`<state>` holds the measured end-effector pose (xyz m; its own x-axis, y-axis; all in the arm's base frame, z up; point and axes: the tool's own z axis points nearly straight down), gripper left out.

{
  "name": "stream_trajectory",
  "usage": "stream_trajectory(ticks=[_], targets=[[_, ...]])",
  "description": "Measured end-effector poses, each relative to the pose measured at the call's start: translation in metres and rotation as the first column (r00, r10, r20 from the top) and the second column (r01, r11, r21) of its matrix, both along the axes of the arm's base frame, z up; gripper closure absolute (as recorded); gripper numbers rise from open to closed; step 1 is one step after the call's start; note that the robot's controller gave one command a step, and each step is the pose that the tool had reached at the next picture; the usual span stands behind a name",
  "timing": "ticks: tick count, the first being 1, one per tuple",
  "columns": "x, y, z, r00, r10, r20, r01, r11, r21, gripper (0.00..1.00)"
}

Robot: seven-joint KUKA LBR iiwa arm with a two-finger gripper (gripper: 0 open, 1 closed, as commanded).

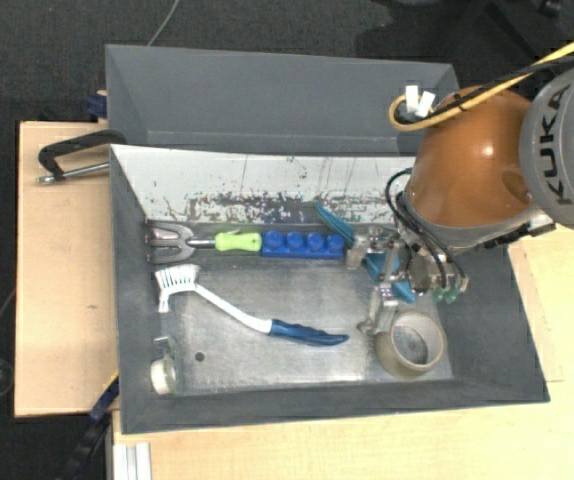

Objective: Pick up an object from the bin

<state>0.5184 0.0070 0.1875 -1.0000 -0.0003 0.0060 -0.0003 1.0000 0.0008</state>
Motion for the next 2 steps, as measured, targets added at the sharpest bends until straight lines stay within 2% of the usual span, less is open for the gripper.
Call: stream_trajectory(ticks=[1, 2], targets=[[0.002, 0.000, 0.005, 1.000, 0.000, 0.009, 0.000, 1.000, 0.000, 0.00], [-0.007, 0.040, -0.030, 0.981, -0.195, 0.005, 0.195, 0.981, 0.000, 0.00]])
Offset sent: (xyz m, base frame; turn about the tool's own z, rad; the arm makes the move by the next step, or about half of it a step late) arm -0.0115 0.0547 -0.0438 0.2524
